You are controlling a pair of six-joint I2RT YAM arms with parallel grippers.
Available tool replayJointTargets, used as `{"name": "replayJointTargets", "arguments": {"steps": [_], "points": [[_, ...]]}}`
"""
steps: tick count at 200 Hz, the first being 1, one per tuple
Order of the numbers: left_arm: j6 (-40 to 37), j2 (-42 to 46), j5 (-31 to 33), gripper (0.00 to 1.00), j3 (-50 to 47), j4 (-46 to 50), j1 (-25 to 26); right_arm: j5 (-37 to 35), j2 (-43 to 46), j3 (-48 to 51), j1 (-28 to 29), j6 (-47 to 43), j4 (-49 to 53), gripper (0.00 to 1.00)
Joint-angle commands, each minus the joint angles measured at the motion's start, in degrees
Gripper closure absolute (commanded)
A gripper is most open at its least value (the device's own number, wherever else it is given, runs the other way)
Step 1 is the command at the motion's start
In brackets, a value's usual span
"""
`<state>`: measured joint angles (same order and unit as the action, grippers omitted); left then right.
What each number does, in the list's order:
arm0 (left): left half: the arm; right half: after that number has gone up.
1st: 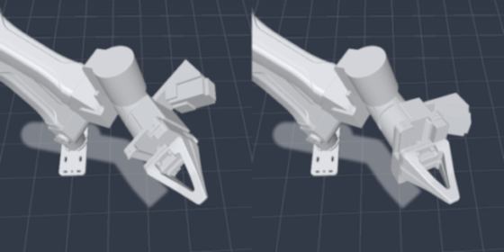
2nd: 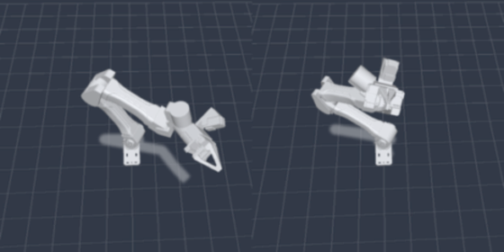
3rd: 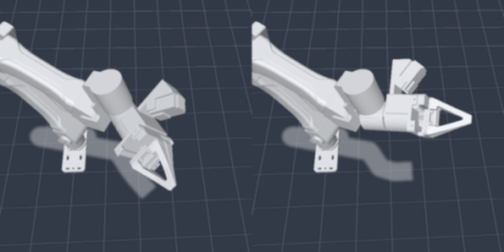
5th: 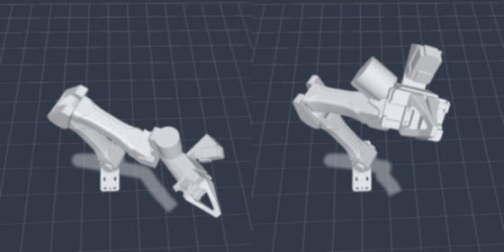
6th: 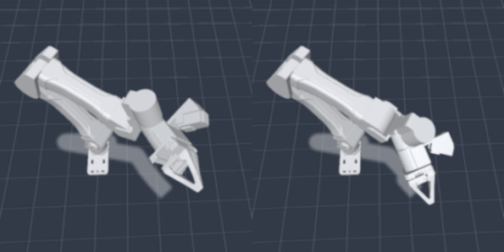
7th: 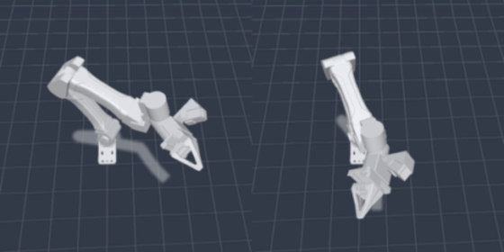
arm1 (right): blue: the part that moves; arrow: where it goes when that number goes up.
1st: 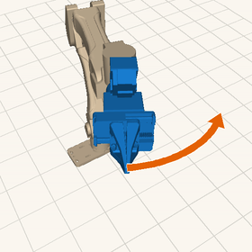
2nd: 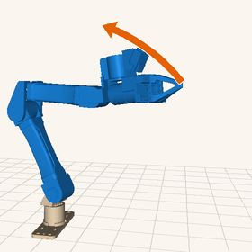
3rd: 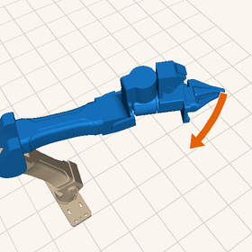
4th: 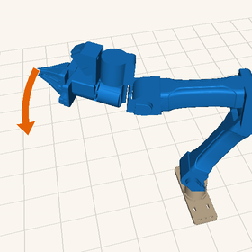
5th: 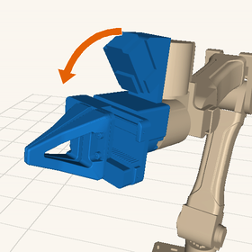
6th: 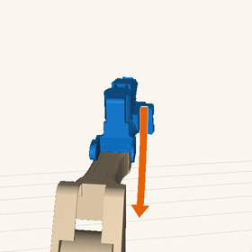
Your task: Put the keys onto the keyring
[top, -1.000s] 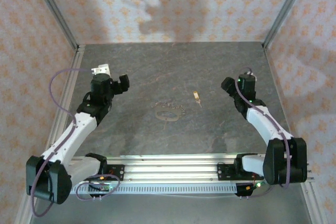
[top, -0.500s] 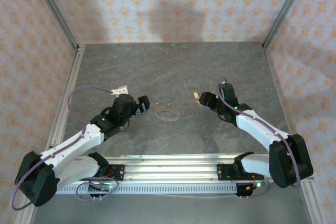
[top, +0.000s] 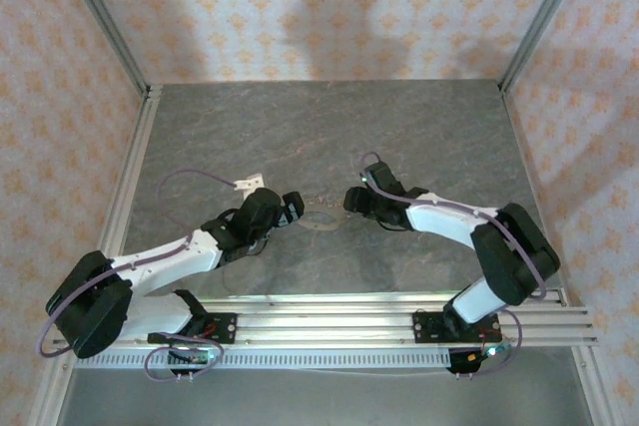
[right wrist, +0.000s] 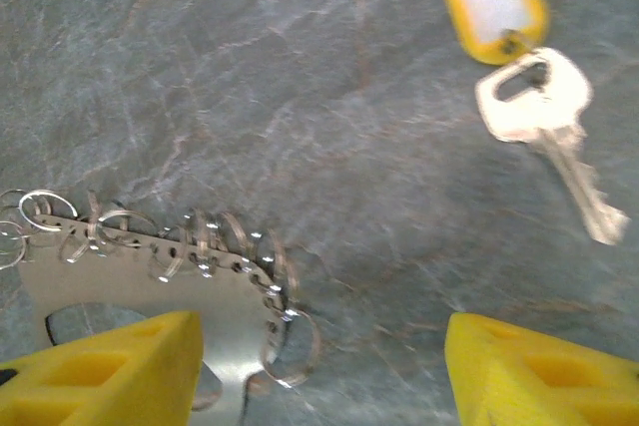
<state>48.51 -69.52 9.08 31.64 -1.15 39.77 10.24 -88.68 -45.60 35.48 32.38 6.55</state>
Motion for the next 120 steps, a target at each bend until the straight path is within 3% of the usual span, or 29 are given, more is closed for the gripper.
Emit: {"name": "replayJointTargets", "arguments": {"steps": [1,120], "points": [[2.6,-1.3,2.0,0.00,-0.7,-4.1,0.7,-3.4,-2.9,-3.9,2.3,-0.1,1.5,0.35],[2.8,-4.5,2.8,0.00,0.2,-6.1,1.7,-3.7,-9.0,-8.5,4.5,0.1,1.8,0.37]]}}
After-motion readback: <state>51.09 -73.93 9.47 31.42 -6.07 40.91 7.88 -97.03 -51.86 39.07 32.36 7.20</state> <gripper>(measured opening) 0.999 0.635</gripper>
